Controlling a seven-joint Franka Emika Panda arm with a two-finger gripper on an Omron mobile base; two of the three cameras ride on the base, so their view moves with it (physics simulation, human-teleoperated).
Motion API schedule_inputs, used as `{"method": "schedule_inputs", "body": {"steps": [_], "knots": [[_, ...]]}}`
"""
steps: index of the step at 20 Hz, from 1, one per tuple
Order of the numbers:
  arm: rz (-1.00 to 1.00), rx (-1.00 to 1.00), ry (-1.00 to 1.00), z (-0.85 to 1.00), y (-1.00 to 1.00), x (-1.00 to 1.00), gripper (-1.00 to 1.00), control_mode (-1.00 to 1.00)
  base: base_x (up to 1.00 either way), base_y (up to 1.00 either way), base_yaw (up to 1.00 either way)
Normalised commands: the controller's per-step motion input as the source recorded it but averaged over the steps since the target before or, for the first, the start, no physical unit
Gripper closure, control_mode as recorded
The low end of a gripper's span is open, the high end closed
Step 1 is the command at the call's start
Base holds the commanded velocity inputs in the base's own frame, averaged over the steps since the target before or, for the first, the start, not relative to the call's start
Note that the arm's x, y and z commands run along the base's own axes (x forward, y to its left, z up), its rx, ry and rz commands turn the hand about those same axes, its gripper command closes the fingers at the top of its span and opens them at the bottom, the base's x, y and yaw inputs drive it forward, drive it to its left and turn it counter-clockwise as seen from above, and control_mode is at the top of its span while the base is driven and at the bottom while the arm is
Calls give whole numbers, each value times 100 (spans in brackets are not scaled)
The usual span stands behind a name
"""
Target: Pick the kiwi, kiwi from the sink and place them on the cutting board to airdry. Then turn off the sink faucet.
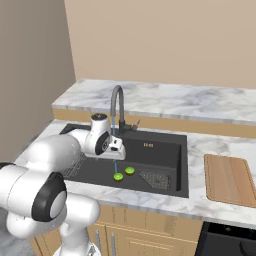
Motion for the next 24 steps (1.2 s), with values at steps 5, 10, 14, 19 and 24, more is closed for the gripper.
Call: {"method": "schedule_inputs", "body": {"steps": [5,10,14,19,24], "knots": [[0,1,0,-22,0,11,-100,-100,0,0,0],[0,0,0,-21,0,10,-100,-100,0,0,0],[0,1,2,-13,0,9,-100,-100,0,0,0],[0,0,0,-17,0,4,-100,-100,0,0,0],[0,0,0,-25,0,5,-100,-100,0,0,0]]}}
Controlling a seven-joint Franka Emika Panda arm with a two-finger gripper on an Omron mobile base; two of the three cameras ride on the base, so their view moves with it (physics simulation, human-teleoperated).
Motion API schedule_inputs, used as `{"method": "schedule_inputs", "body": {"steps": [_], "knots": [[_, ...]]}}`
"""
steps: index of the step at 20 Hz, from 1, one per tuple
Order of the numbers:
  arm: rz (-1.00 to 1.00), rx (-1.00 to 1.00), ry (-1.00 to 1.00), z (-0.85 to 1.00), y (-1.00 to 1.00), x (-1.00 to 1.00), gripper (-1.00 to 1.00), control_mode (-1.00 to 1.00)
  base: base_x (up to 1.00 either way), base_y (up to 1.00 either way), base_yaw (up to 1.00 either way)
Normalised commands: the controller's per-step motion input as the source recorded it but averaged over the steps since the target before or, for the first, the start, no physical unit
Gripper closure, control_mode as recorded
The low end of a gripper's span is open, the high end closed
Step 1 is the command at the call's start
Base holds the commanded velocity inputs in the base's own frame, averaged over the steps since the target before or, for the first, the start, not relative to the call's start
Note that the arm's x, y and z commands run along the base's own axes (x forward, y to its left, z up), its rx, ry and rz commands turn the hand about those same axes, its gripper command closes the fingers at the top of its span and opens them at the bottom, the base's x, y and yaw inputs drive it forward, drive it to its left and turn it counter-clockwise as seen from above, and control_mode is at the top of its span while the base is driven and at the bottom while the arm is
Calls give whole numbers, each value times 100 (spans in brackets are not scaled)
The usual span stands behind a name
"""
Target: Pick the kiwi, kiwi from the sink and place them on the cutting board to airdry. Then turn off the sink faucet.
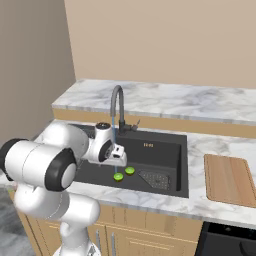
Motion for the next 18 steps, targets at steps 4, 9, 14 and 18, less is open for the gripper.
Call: {"method": "schedule_inputs", "body": {"steps": [4,9,14,18], "knots": [[0,0,0,-22,-3,4,-100,-100,0,0,0],[0,0,0,-13,-1,7,-100,-100,0,0,0],[0,0,0,-11,0,16,-100,-100,0,0,0],[0,0,0,-14,0,18,-100,-100,0,0,0]]}}
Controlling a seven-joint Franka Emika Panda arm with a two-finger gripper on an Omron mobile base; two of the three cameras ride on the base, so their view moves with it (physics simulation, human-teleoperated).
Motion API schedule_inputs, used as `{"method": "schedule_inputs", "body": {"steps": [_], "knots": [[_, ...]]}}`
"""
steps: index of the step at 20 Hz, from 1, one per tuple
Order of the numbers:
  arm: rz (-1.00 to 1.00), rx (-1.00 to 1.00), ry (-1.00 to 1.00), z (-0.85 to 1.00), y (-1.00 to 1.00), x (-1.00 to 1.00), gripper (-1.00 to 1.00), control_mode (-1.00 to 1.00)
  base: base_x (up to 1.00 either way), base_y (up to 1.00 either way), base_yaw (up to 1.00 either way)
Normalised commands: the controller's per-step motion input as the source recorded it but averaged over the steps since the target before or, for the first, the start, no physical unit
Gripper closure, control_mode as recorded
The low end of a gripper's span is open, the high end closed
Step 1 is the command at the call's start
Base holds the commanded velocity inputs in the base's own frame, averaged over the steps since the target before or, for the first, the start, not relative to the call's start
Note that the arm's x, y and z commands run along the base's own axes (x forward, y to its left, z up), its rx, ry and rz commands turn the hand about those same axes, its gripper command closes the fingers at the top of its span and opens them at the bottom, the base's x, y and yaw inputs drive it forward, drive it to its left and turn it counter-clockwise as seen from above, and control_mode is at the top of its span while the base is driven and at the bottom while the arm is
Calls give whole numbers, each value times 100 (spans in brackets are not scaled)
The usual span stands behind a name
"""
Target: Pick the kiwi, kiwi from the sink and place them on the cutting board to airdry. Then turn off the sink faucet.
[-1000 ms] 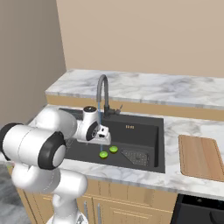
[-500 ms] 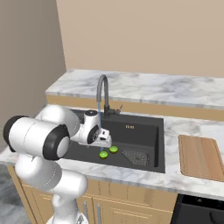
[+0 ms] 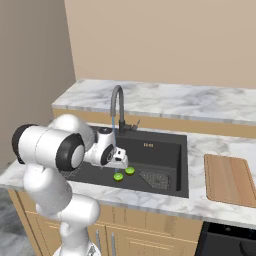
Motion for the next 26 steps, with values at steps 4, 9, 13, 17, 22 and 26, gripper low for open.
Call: {"method": "schedule_inputs", "body": {"steps": [4,9,13,17,22,26], "knots": [[0,0,0,-18,0,21,-100,-100,0,0,0],[0,0,0,-25,0,18,-100,-100,0,0,0],[0,0,0,-31,0,13,-100,-100,0,0,0],[0,0,-2,-31,0,12,-100,-100,0,0,0],[0,0,-4,-25,0,13,-100,-100,0,0,0],[0,0,-2,-14,-1,15,-100,-100,0,0,0]]}}
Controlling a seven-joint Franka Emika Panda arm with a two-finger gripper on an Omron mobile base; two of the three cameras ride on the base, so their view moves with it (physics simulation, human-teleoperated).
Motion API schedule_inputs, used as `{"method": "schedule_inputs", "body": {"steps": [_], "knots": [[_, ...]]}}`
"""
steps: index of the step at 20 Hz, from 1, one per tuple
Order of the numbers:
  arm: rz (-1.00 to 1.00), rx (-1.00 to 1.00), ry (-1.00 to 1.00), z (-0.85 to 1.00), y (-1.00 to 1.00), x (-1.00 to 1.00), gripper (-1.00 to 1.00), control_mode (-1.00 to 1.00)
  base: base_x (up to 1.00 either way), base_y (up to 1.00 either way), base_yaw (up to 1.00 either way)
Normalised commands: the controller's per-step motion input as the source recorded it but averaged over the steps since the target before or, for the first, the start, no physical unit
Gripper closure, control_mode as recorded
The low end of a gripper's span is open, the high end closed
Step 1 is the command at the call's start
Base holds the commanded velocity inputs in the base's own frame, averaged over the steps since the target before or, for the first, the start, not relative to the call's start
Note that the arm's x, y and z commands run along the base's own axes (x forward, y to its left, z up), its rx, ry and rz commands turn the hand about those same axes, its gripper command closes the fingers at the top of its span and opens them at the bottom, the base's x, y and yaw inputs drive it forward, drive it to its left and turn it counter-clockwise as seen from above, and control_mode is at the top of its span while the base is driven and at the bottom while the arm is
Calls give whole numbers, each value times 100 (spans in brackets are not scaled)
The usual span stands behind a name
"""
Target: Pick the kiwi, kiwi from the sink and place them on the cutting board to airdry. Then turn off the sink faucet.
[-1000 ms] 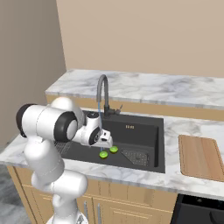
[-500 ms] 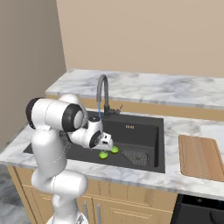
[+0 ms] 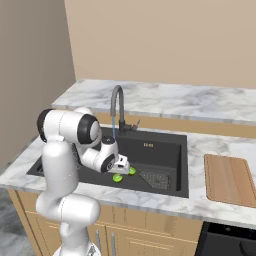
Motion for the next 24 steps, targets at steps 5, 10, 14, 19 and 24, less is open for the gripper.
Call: {"method": "schedule_inputs", "body": {"steps": [5,10,14,19,24], "knots": [[0,0,0,-9,-7,8,-100,-100,0,0,0],[0,0,0,-11,-8,5,-100,-100,0,0,0],[0,0,0,-14,-6,5,-100,-100,0,0,0],[0,0,0,-16,0,10,-100,-100,0,0,0],[0,0,0,-15,0,16,-100,-100,0,0,0]]}}
